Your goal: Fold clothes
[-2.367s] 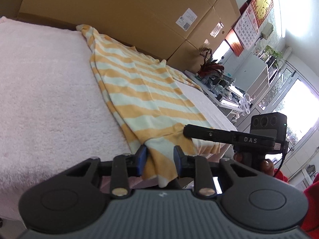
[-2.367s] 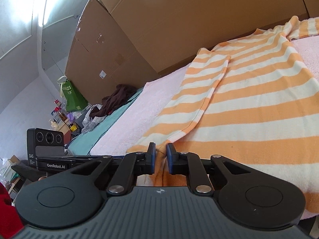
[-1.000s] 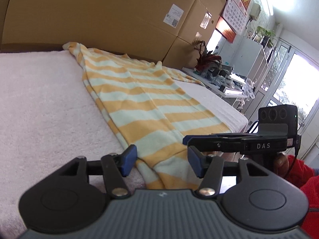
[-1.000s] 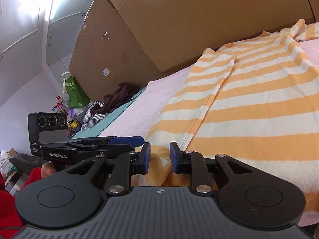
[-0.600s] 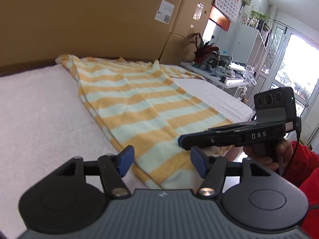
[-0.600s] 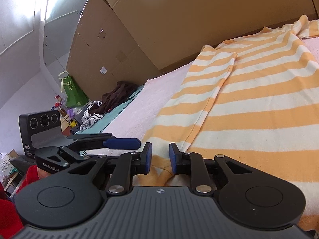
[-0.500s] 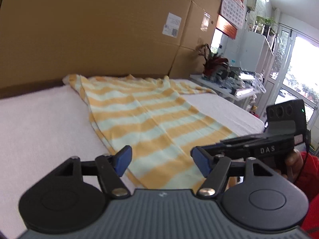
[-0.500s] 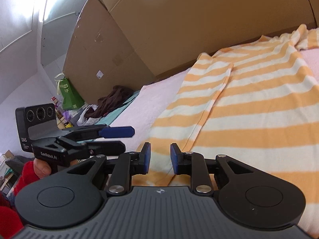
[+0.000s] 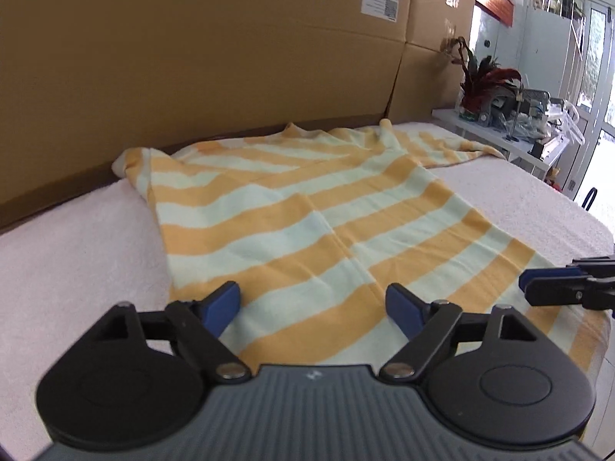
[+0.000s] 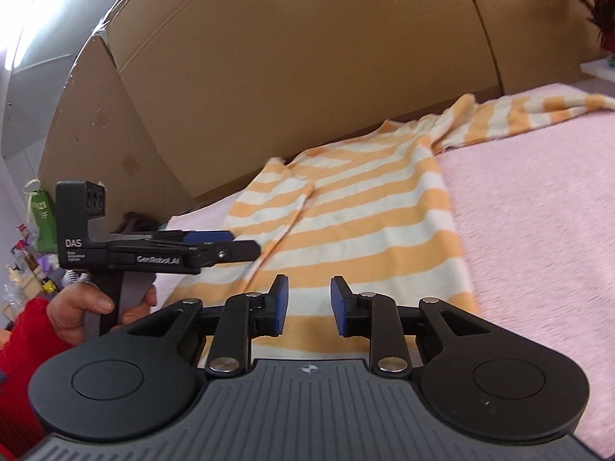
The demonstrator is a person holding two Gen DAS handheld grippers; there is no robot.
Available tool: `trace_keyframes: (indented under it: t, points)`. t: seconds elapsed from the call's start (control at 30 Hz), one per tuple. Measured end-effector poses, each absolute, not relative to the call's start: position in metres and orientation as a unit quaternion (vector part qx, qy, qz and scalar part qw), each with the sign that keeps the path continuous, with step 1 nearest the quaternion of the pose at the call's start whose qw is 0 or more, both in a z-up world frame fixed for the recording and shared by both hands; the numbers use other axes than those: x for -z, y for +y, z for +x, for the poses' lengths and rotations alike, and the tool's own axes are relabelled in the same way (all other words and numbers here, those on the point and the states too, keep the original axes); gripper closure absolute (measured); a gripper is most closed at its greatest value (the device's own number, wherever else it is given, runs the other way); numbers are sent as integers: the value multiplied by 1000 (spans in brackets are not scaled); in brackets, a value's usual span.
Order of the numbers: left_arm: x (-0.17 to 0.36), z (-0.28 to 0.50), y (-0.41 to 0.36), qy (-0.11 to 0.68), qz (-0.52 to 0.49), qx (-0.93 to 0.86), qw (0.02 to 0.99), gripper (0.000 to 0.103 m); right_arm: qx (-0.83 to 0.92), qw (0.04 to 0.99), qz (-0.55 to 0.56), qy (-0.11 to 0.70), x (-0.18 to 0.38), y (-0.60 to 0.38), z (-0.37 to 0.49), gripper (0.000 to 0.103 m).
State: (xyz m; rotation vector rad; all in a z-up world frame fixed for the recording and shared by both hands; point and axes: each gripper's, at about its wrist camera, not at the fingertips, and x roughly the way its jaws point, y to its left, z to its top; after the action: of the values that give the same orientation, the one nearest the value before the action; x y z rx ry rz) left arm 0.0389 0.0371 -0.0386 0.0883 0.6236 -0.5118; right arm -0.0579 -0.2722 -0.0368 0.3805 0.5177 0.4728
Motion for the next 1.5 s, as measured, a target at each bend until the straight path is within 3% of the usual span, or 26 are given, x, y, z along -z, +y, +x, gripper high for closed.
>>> trace_keyframes:
  t: [0.13,0.23,0.53,0.63,0.73,0.93,1.03,1.5]
  points:
    - [-3,57,23,252,-3,293,922,17,-206,925,184,260,41,-283,-43,77]
    - [-14,87,-3,232,7,288,929,16,-211,922,197,259,43,-286,-40,77]
    - [58,166,-59,316,-25,268,910,27,-226,910,234,258,47,-295,-32,77]
    - [58,164,-51,306,-42,290,906,16,-230,905,247,258,48,-297,-29,77]
    - [61,168,-46,314,-68,303,897,12,-229,900,260,263,45,-304,-24,77]
    - [62,171,-46,317,-82,319,889,5,-26,904,373,208,28,-395,-13,72]
    - [62,171,-46,318,-81,322,888,3,81,881,402,235,32,-428,6,71]
    - [63,172,-48,320,-77,327,886,1,166,809,531,189,45,-474,89,72]
